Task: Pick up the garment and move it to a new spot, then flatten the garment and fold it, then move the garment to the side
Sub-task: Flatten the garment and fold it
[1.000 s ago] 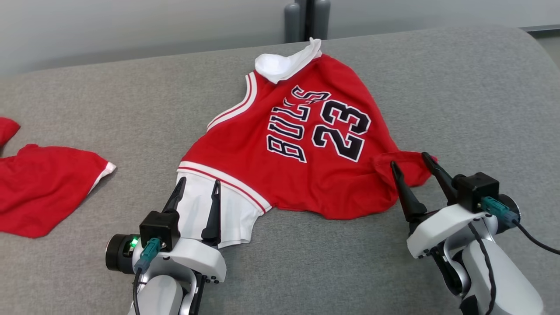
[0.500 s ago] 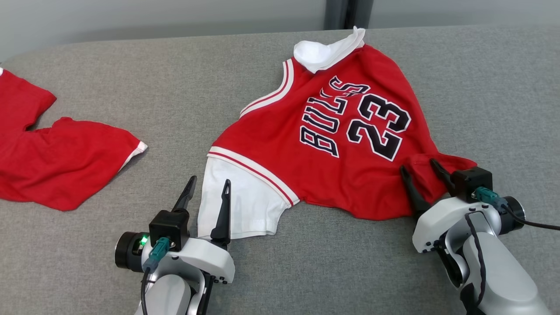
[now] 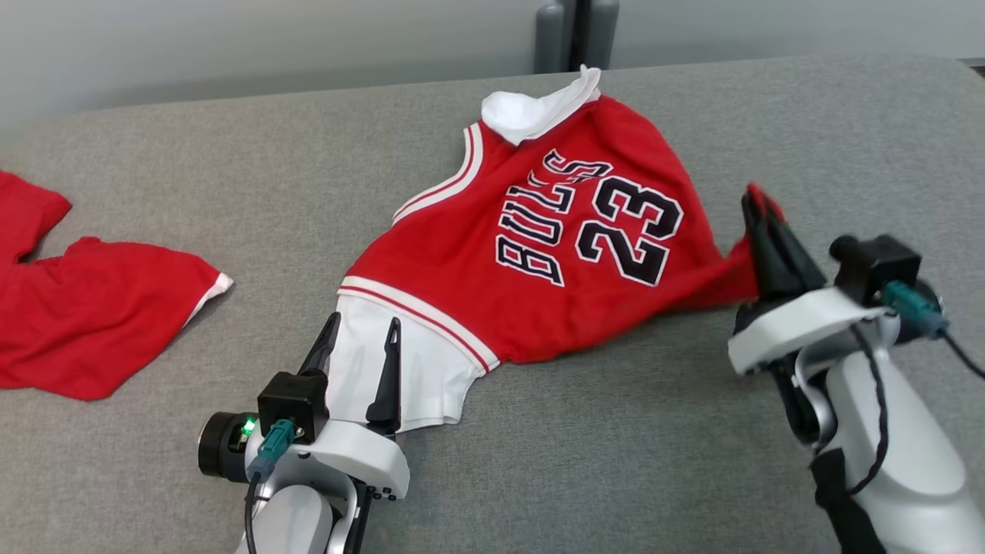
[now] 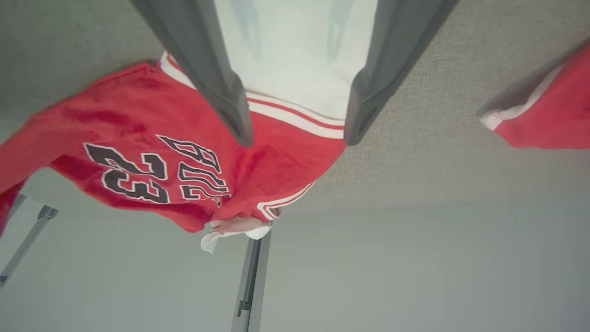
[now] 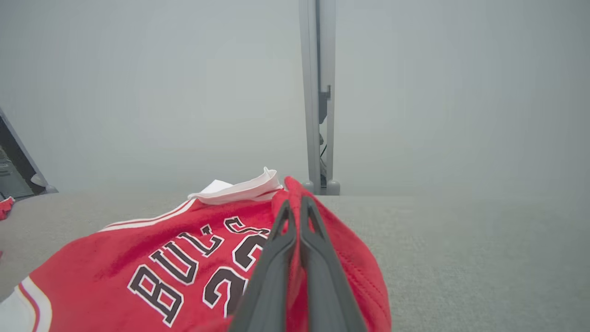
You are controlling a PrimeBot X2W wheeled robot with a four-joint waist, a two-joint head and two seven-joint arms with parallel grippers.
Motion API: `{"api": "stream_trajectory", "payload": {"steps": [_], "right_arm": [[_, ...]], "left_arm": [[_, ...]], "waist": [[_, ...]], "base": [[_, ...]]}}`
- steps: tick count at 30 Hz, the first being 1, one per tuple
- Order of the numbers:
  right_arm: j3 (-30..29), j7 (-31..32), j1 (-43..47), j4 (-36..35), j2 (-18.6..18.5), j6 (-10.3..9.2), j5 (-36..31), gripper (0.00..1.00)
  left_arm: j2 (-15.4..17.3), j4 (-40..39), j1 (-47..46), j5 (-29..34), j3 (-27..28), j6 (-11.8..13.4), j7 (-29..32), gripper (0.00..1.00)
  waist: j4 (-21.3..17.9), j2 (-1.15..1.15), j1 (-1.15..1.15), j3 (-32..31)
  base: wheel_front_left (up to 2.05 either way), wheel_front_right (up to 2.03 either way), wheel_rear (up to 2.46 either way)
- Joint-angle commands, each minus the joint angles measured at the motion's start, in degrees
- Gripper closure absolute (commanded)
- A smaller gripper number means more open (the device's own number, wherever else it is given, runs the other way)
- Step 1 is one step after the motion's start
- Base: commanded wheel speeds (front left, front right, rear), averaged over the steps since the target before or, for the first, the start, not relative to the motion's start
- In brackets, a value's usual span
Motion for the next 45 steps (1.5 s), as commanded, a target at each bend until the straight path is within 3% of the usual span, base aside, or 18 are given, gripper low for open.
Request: {"api": "stream_trajectory", "payload": {"steps": [1, 9, 14, 20, 26, 27, 28, 33, 45], "right_arm": [[-0.16, -0.46, -1.36, -2.65, -0.76, -0.04, 0.38, 1.0], [2.34, -0.59, -2.04, -16.19, -2.99, -0.04, 0.58, 1.0], [-2.13, -0.25, 4.19, -19.42, -3.32, -0.04, 0.1, 1.0], [-12.54, -0.26, 14.44, -18.36, -0.45, -0.04, 5.57, 1.0], [-17.64, 0.62, 19.21, -10.4, 0.74, -0.03, 11.64, 0.99], [-17.37, 0.64, 19.05, -9.16, 0.83, -0.03, 11.89, 0.05], [-16.99, 1.1, 18.57, -7.9, 0.82, -0.03, 13.18, 0.0], [-14.29, 0.17, 16.45, -7.58, 0.77, -0.03, 14.96, 0.0], [-3.87, -0.61, 15.33, -21.05, 0.21, -0.03, 9.17, 0.0]], "left_arm": [[0.25, 0.02, -0.24, 0.17, 0.39, 0.15, -0.24, 0.0], [0.27, 0.31, 1.35, -0.41, 0.62, 0.3, -0.24, 0.0], [0.26, -0.18, 1.98, -0.46, 0.86, 0.53, -0.24, 0.0], [0.25, -0.71, 2.29, 0.32, 1.78, 0.29, -0.24, 0.0], [0.25, -0.44, 1.41, 1.06, 2.49, -0.3, -0.24, 0.0], [0.25, -0.34, 1.32, 1.26, 2.47, -0.47, -0.24, 0.0], [0.25, -0.23, 1.25, 1.39, 2.46, -0.58, -0.24, 0.0], [0.25, 0.2, 1.25, 1.58, 2.62, -0.78, -0.24, 0.0], [0.34, 4.15, -1.0, 2.28, 3.04, -0.29, -0.24, 0.0]], "waist": [[-0.93, 0.0, 0.0, -0.98], [-2.27, 0.0, 0.0, -3.32], [-2.77, 0.0, 0.0, -3.71], [-4.7, 0.0, 0.0, -2.92], [-6.41, 0.0, 0.0, -2.08], [-6.57, 0.0, 0.0, -2.02], [-6.69, 0.0, 0.0, -1.97], [-7.05, 0.0, 0.0, -2.12], [-8.48, 0.0, 0.0, -1.24]], "base": [[0.0, 0.0, 0.0], [0.0, 0.0, 0.0], [0.0, 0.0, 0.0], [0.0, 0.0, 0.0], [0.0, 0.0, 0.0], [0.0, 0.0, 0.0], [0.0, 0.0, 0.0], [0.0, 0.0, 0.0], [0.0, 0.0, 0.0]]}}
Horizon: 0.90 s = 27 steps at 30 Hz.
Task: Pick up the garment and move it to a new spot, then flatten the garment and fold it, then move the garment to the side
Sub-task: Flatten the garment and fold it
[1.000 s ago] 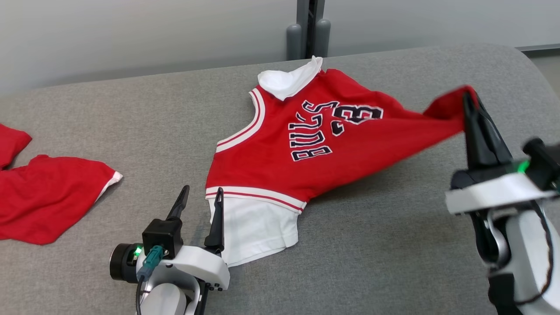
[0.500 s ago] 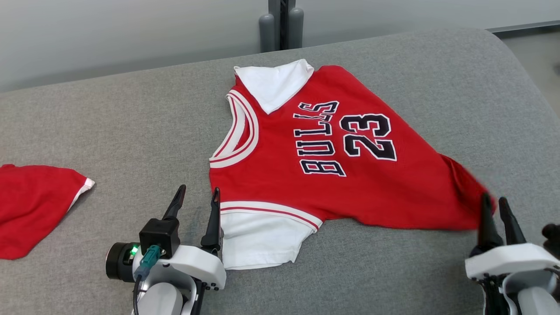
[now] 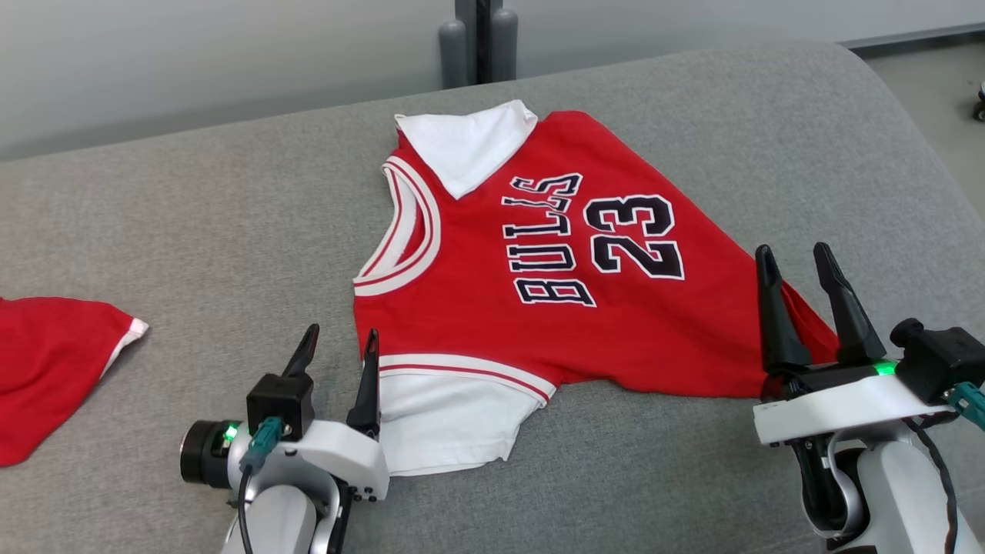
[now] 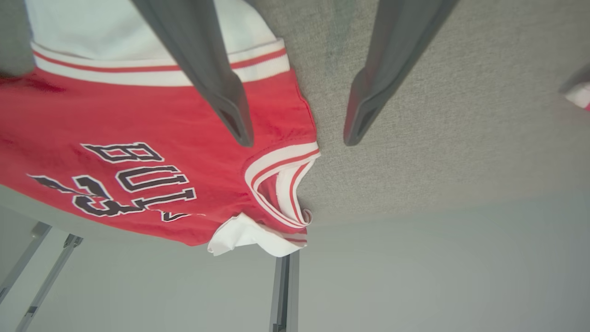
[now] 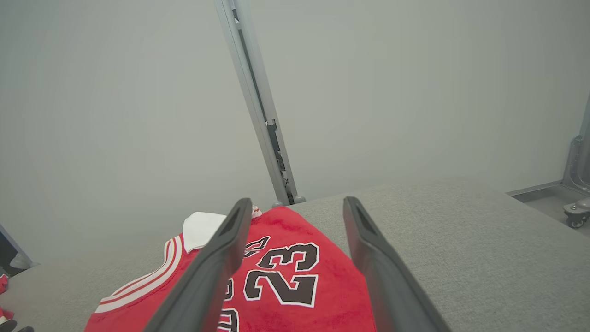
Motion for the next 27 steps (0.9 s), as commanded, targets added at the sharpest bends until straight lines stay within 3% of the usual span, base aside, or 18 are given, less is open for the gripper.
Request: {"api": "stream_trajectory", "payload": {"steps": [1, 8, 13, 25, 26, 27], "right_arm": [[0.4, -0.29, 0.24, -0.77, -0.35, -0.02, -0.32, 0.0], [1.46, -0.3, 0.66, -2.82, -0.2, -0.02, -1.14, 0.0], [1.47, -0.31, -0.08, -3.41, -0.1, -0.02, -1.02, 0.0], [1.49, -0.31, -0.64, -3.5, 0.23, -0.02, -2.5, 0.0], [1.76, -0.31, -0.78, -3.39, 0.26, -0.02, -2.62, 0.0], [2.06, -0.31, -0.84, -3.29, 0.28, -0.02, -2.58, 0.0]], "left_arm": [[0.42, 1.0, -1.69, 0.43, 0.16, 0.2, -0.24, 0.0], [1.55, 8.53, -9.03, 1.23, -0.09, -0.03, 1.16, 0.0], [2.74, 14.14, -14.14, 1.53, 0.56, 1.13, 3.09, 0.0], [3.12, 23.05, -20.36, 1.34, -1.01, -0.31, 3.85, 0.0], [3.07, 23.65, -20.69, 1.13, -1.11, -0.7, 3.76, 0.08], [2.99, 24.21, -20.94, 1.08, -1.3, -1.23, 3.63, 0.54]], "waist": [[-0.76, 0.0, 0.0, 0.87], [-3.54, 0.0, 0.0, 4.02], [-5.19, 0.0, 0.0, 5.54], [-6.48, 0.0, 0.0, 7.22], [-6.49, 0.0, 0.0, 7.32], [-6.47, 0.0, 0.0, 7.37]], "base": [[0.0, 0.0, 0.0], [0.0, 0.0, 0.0], [0.0, 0.0, 0.0], [0.0, 0.0, 0.0], [0.0, 0.0, 0.0], [0.0, 0.0, 0.0]]}}
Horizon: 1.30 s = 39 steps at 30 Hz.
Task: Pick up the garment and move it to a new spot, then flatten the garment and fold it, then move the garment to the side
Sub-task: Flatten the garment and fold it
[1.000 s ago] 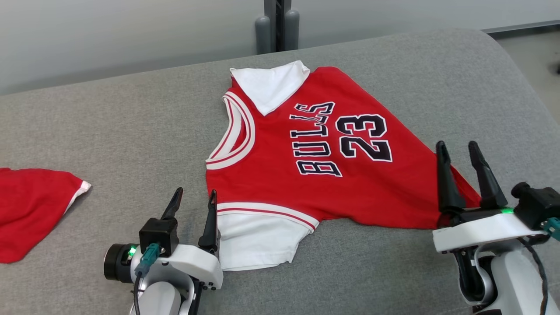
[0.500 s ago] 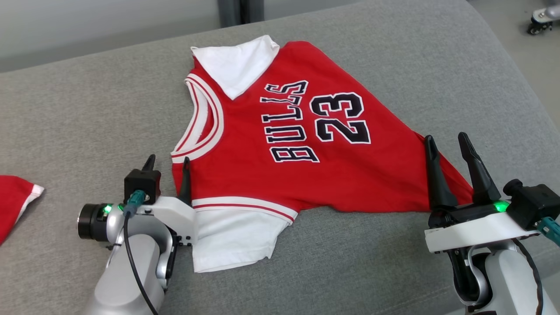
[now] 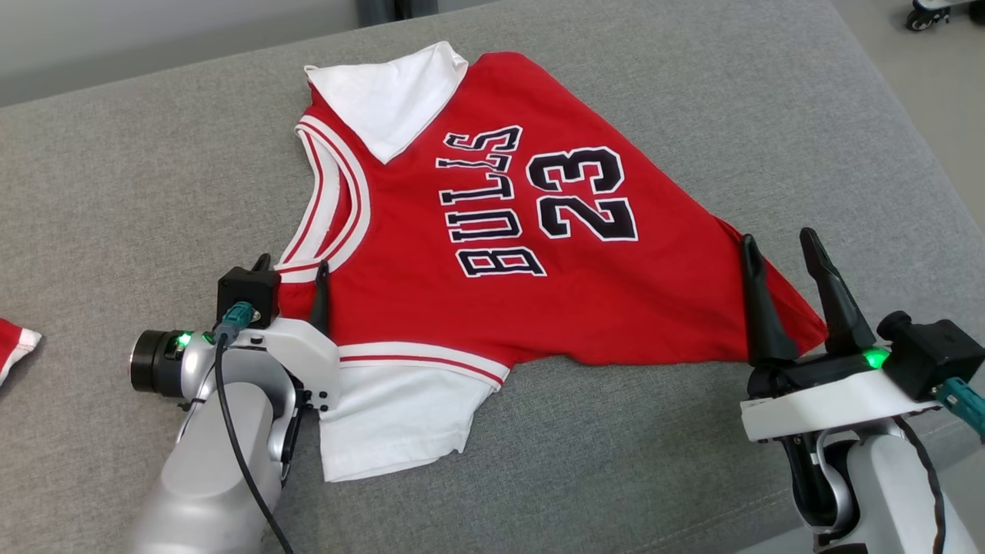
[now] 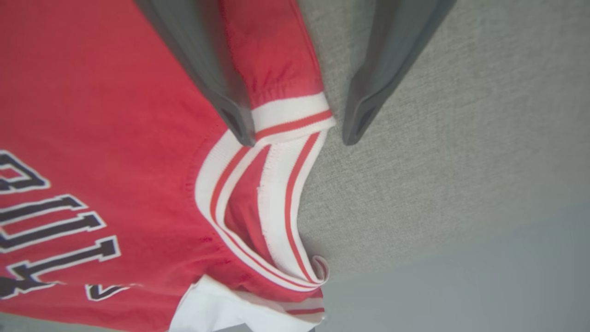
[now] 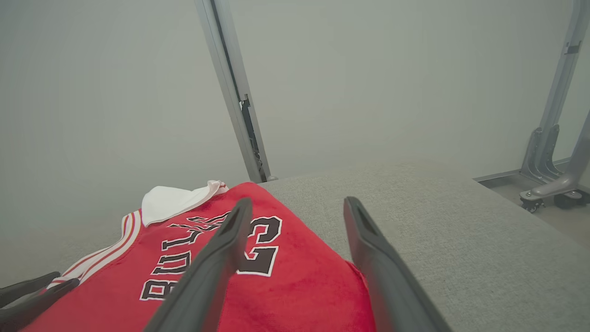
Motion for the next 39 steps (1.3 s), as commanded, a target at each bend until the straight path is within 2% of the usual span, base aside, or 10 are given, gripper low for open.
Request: {"api": "stream_trajectory", "payload": {"steps": [1, 2, 3, 8, 25, 27, 33, 34, 35, 39], "right_arm": [[0.52, -0.31, -0.58, 0.07, -0.05, -0.02, -0.11, 0.0], [0.52, -0.31, -0.58, 0.07, -0.05, -0.02, -0.11, 0.0], [0.73, -0.31, -0.55, 0.12, -0.07, -0.02, 0.06, 0.0], [1.03, -0.32, -0.16, 0.59, -0.08, -0.02, -0.01, 0.0], [0.18, -0.31, 1.3, 2.11, -0.1, -0.02, -2.07, 0.0], [0.12, -0.31, 1.34, 2.44, -0.09, -0.02, -2.32, 0.0], [-0.35, -0.31, 1.39, 3.45, -0.1, -0.02, -2.12, 0.0], [-0.39, -0.31, 1.35, 3.6, -0.1, -0.02, -2.04, 0.0], [-0.45, -0.31, 1.31, 3.73, -0.11, -0.02, -1.95, 0.0], [-0.66, -0.31, 1.3, 4.09, -0.1, -0.02, -1.73, 0.0]], "left_arm": [[0.19, 1.05, -0.72, 0.01, -0.36, -0.8, -0.22, 0.84], [0.19, 1.05, -0.72, 0.01, -0.36, -0.8, -0.22, 0.84], [0.15, 1.5, -0.85, -0.04, -0.5, -1.05, -0.45, 1.0], [0.17, 2.27, -1.8, -0.73, -0.71, -1.88, -1.96, 1.0], [3.61, -1.14, 4.09, -4.89, 5.52, 1.93, -3.9, 1.0], [4.15, -1.12, 4.85, -5.2, 5.77, 1.76, -3.9, 1.0], [3.43, -1.1, 6.46, -5.56, 5.51, 2.66, -3.88, 1.0], [3.25, -1.43, 6.52, -5.27, 5.17, 2.69, -3.88, 0.46], [2.96, -2.07, 6.53, -5.18, 5.0, 2.6, -3.88, 0.0], [2.15, -5.27, 6.98, -5.18, 4.89, 2.35, -3.89, 0.0]], "waist": [[0.05, 0.0, 0.0, 0.02], [0.05, 0.0, 0.0, 0.02], [0.14, 0.0, 0.0, 0.0], [1.25, 0.0, 0.0, -0.66], [9.17, 0.0, 0.0, -5.4], [10.09, 0.0, 0.0, -5.7], [12.06, 0.0, 0.0, -6.65], [12.31, 0.0, 0.0, -6.77], [12.57, 0.0, 0.0, -6.9], [13.62, 0.0, 0.0, -7.45]], "base": [[0.0, 0.0, 0.0], [0.0, 0.0, 0.0], [0.0, 0.0, 0.0], [0.0, 0.0, 0.0], [0.0, 0.0, 0.0], [0.0, 0.0, 0.0], [0.0, 0.0, 0.0], [0.0, 0.0, 0.0], [0.0, 0.0, 0.0], [0.0, 0.0, 0.0]]}}
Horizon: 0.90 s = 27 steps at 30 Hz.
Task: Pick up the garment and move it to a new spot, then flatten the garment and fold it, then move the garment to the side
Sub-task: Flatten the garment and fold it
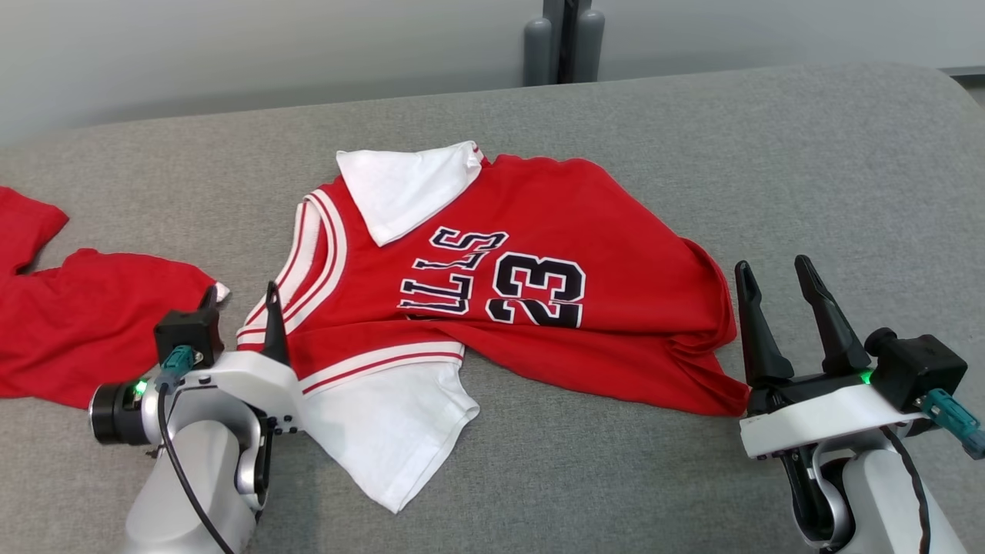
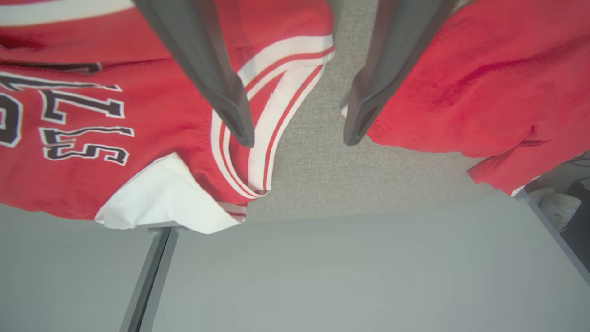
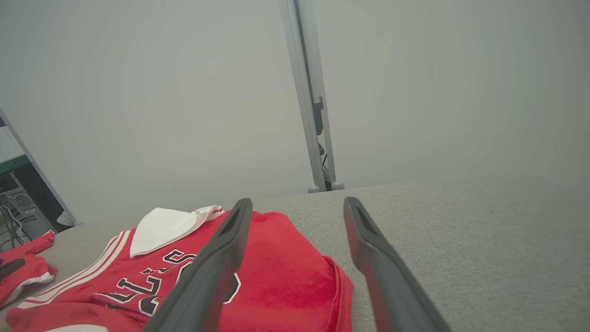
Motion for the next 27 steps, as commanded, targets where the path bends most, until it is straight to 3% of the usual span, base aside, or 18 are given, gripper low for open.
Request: {"api": "stream_trajectory", "payload": {"steps": [1, 10, 17, 20, 27], "right_arm": [[-0.17, -0.3, 0.46, 0.18, -0.26, -0.02, 0.29, 0.0], [-0.53, -0.3, 1.02, -0.1, -0.27, -0.02, 0.2, 0.0], [-0.16, -0.3, 1.69, 0.24, -0.26, -0.02, -0.21, 0.0], [0.15, -0.3, 1.46, 0.42, -0.27, -0.02, -0.25, 0.0], [0.18, -0.3, 1.56, 0.48, -0.26, -0.02, 0.02, 0.0]], "left_arm": [[-0.16, -2.38, 0.87, 0.3, 0.1, 0.02, -0.23, 0.0], [-1.85, -11.92, 6.89, 1.0, -0.35, -0.22, -0.23, 0.0], [-3.34, -13.2, 12.45, -0.2, -2.47, -0.67, 0.31, 0.0], [-3.93, -12.49, 14.09, -2.57, -3.74, -2.82, 3.5, 0.0], [-4.22, -13.04, 15.78, -4.0, -4.43, -0.4, 6.35, 0.0]], "waist": [[0.72, 0.0, 0.0, -0.46], [2.49, 0.0, 0.0, -1.51], [4.04, 0.0, 0.0, -1.99], [4.25, 0.0, 0.0, -2.1], [4.35, 0.0, 0.0, -1.96]], "base": [[0.0, 0.0, 0.0], [0.0, 0.0, 0.0], [0.0, 0.0, 0.0], [0.0, 0.0, 0.0], [0.0, 0.0, 0.0]]}}
